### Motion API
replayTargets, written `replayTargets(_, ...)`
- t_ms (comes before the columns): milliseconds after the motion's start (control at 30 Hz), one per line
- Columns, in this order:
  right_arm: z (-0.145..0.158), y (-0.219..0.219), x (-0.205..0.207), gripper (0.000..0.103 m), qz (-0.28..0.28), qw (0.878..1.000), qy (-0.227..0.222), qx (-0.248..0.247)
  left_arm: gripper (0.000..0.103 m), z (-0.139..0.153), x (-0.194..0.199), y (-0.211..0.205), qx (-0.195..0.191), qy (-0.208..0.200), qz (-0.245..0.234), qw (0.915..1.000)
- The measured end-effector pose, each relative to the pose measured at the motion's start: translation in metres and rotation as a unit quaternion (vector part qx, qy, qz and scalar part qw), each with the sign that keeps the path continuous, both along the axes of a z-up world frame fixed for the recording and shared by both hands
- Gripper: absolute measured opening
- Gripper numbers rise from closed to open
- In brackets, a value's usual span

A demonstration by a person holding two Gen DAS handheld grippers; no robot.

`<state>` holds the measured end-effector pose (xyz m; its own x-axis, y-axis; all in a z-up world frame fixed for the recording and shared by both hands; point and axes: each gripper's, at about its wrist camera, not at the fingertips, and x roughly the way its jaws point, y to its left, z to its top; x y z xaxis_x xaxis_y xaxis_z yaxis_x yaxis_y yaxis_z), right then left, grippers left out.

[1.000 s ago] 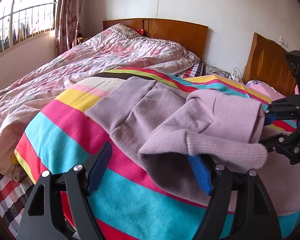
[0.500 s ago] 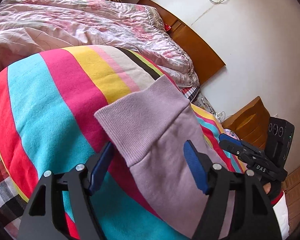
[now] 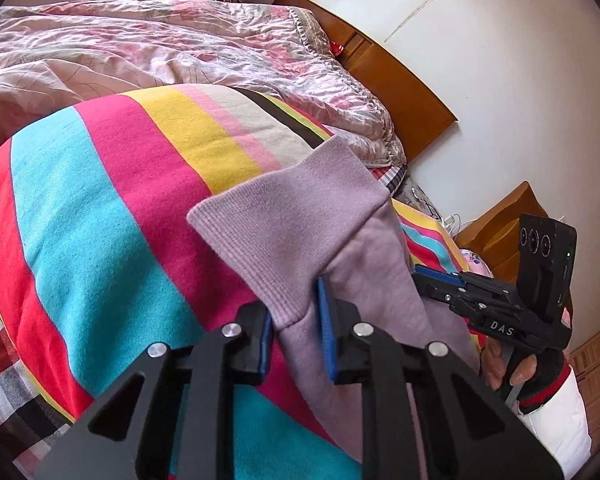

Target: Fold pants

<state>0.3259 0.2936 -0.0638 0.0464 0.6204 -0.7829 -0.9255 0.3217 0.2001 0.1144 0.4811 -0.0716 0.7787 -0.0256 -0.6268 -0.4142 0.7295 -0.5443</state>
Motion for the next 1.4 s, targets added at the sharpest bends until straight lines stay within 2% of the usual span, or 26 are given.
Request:
replayTargets(100, 0.014, -0.008, -0.015, 0.008, -0.005, 0.998, -0.055, 0.012, 0.014, 0.019, -0.002, -0.012, 0.045, -0.014, 0.004, 0.9989)
replayTargets(200, 0.04, -0.02, -0.018, 0.007, -0.021, 0.996, -0.071, 0.047, 0.013, 0.044, 0.0, -0.024, 0.081, -0.04, -0.001, 0.9959)
replayTargets(333, 0.058, -0.026, -0.01, 0.007, -0.045, 0.993, -0.098, 0.056, 0.013, 0.058, 0.014, -0.028, 0.108, -0.056, -0.016, 0.9925)
replayTargets(400, 0.048, -0.023, -0.003, 0.007, -0.053, 0.994, -0.086, 0.04, 0.013, 0.048, 0.027, -0.023, 0.103, -0.03, -0.016, 0.9941)
replayTargets(500, 0.018, -0.011, 0.002, 0.007, -0.061, 0.994, -0.086, -0.003, 0.016, 0.014, 0.04, -0.006, 0.047, 0.008, -0.022, 0.9986)
replayTargets(567, 0.0, -0.008, 0.002, 0.008, -0.067, 0.994, -0.088, -0.022, 0.019, 0.0, 0.037, 0.006, 0.019, -0.013, -0.03, 0.9993)
replayTargets(633, 0.001, -0.012, -0.001, 0.008, -0.074, 0.993, -0.088, -0.006, 0.019, 0.005, 0.03, 0.011, 0.003, -0.029, -0.025, 0.9992)
replayTargets(733, 0.019, -0.02, -0.005, 0.007, -0.079, 0.993, -0.09, 0.023, 0.018, 0.031, 0.022, -0.004, 0.076, -0.035, -0.03, 0.996)
replayTargets(767, 0.022, -0.02, -0.004, 0.008, -0.08, 0.992, -0.09, 0.024, 0.018, 0.033, 0.025, -0.008, 0.085, -0.032, -0.039, 0.995)
replayTargets(833, 0.018, -0.017, -0.002, 0.008, -0.084, 0.992, -0.094, 0.008, 0.018, 0.033, 0.033, -0.012, 0.105, -0.022, -0.043, 0.9933)
replayTargets(900, 0.01, -0.017, -0.002, 0.008, -0.09, 0.991, -0.094, 0.002, 0.018, 0.04, 0.036, -0.021, 0.144, -0.013, -0.037, 0.9888)
replayTargets(967, 0.008, -0.02, -0.005, 0.008, -0.094, 0.991, -0.092, 0.008, 0.017, 0.058, 0.032, -0.034, 0.196, -0.028, -0.025, 0.9798)
replayTargets(1033, 0.011, -0.02, -0.005, 0.008, -0.096, 0.991, -0.089, 0.016, 0.016, 0.081, 0.029, -0.05, 0.254, -0.046, -0.024, 0.9658)
replayTargets(1067, 0.013, -0.02, -0.005, 0.008, -0.096, 0.991, -0.09, 0.018, 0.014, 0.091, 0.028, -0.055, 0.27, -0.057, -0.033, 0.9607)
replayTargets(1100, 0.014, -0.019, -0.005, 0.008, -0.096, 0.991, -0.092, 0.018, 0.013, 0.096, 0.031, -0.056, 0.267, -0.057, -0.043, 0.961)
replayTargets(1200, 0.015, -0.017, -0.004, 0.008, -0.1, 0.991, -0.093, 0.015, 0.011, 0.085, 0.048, -0.036, 0.224, -0.029, -0.044, 0.9731)
replayTargets(1300, 0.01, -0.018, -0.004, 0.008, -0.103, 0.99, -0.093, 0.007, 0.011, 0.048, 0.048, -0.002, 0.142, -0.007, -0.022, 0.9896)
replayTargets(1400, 0.003, -0.014, -0.006, 0.008, -0.1, 0.99, -0.098, -0.007, 0.014, 0.019, 0.023, 0.024, 0.074, -0.015, 0.022, 0.9969)
